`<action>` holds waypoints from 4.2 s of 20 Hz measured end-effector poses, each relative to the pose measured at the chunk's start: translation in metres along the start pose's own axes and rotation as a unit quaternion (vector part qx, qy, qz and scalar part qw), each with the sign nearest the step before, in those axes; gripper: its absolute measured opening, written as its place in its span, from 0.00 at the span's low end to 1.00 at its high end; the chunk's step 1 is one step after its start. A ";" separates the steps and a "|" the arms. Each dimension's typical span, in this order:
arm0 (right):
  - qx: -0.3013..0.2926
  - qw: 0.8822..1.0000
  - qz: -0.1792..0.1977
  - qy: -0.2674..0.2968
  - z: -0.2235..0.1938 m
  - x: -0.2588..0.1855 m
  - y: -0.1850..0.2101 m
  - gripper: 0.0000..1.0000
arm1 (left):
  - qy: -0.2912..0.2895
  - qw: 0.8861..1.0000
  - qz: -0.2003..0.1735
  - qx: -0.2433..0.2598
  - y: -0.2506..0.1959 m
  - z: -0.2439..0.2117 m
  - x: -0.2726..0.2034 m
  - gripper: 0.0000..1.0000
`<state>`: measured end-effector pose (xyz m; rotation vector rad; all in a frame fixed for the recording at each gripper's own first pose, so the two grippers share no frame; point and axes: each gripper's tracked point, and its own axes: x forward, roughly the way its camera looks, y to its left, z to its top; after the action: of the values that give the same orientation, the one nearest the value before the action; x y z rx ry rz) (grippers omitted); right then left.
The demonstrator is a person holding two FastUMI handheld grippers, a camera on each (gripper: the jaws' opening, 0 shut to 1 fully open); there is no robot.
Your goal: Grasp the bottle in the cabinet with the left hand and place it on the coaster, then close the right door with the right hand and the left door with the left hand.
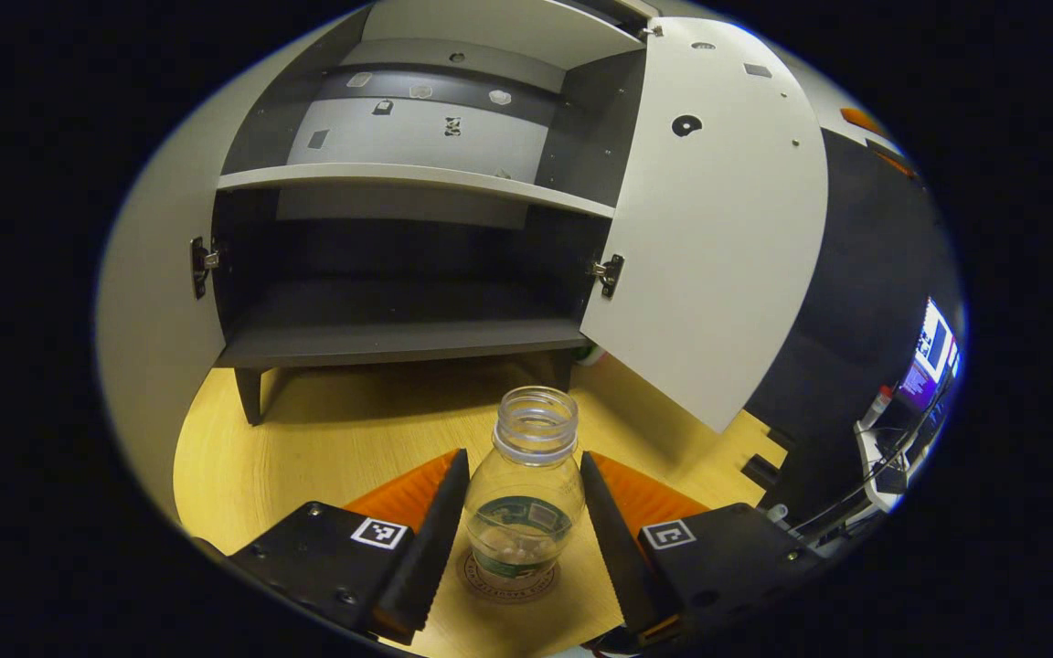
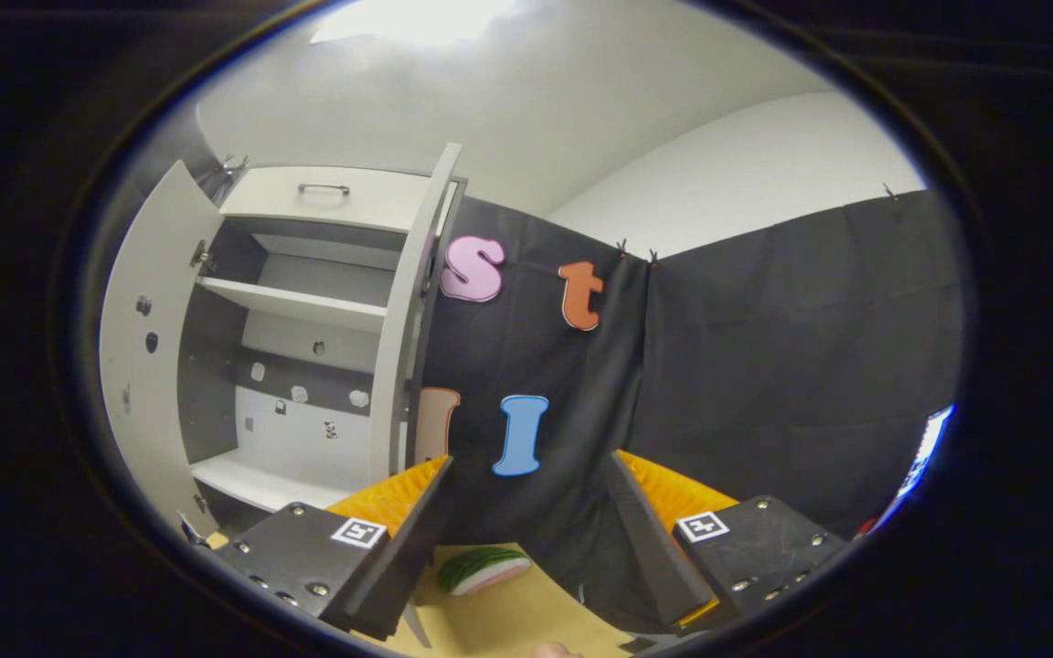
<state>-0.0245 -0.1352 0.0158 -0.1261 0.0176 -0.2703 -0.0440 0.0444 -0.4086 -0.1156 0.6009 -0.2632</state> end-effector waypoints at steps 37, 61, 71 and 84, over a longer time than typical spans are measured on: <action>0.061 0.978 0.198 0.031 -0.035 0.047 0.094 0.95 | -0.250 0.952 0.174 0.021 -0.008 0.328 -0.217 0.89; 0.105 0.946 0.301 0.061 -0.053 0.077 0.280 0.98 | -0.264 0.906 0.331 -0.003 0.081 0.292 -0.329 0.88; 0.111 0.948 0.291 0.066 -0.057 0.100 0.318 0.96 | -0.276 0.874 0.398 -0.030 0.127 0.276 -0.384 0.89; 0.129 0.951 0.271 0.081 -0.064 0.120 0.350 0.98 | -0.282 0.858 0.428 -0.039 0.172 0.272 -0.410 0.89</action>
<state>0.1820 0.1597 -0.0918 0.1624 0.1771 0.2680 -0.1778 0.3318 0.0051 0.0093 0.0320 0.6545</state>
